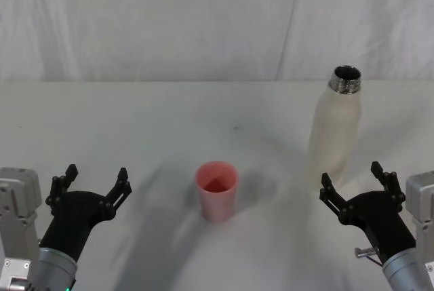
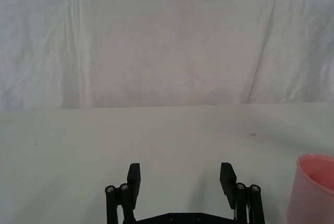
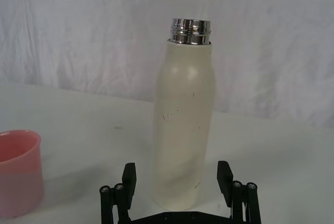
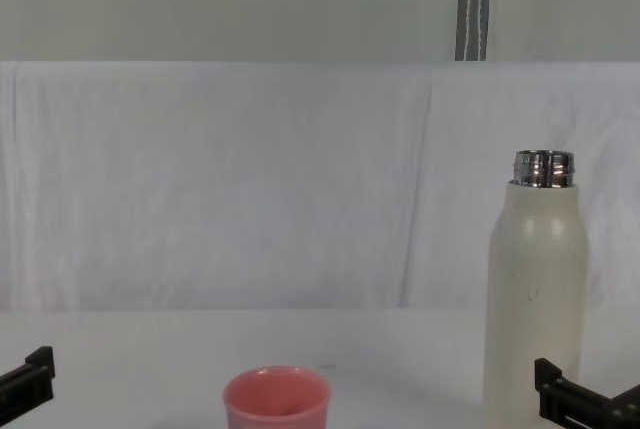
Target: Grasp the thermos with one hand and pour water into the cup lid.
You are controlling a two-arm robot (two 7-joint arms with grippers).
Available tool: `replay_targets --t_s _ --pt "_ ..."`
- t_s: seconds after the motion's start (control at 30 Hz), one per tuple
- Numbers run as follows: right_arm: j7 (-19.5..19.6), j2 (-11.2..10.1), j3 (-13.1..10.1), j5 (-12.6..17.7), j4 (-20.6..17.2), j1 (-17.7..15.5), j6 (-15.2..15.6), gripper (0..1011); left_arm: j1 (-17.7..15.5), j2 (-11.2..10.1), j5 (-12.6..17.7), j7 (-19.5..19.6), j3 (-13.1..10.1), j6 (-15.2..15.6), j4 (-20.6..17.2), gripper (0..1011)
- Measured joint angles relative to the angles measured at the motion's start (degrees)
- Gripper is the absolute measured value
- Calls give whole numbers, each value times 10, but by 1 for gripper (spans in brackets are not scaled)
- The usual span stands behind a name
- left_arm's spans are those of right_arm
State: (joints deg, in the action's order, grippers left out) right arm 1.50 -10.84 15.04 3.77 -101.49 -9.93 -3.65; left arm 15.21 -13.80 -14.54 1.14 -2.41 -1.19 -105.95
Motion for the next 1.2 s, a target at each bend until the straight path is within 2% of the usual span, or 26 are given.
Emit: replay_targets --t_s 0.2,0.4,0.63,0.87,1.2 --pt "-4 2 -3 3 1 -1 0 1001 0 0 0 0 0 0 0 1001" --pt "-32 13 -23 34 5 -9 -2 1001 0 0 0 0 0 0 0 1001" --pt "-54 22 -39 53 7 -11 -1 1001 0 0 0 0 0 0 0 1001" --pt "-79 27 -50 61 17 4 7 1001 0 0 0 0 0 0 0 1001" --pt "-99 29 -52 61 44 32 17 1001 0 0 0 0 0 0 0 1001"
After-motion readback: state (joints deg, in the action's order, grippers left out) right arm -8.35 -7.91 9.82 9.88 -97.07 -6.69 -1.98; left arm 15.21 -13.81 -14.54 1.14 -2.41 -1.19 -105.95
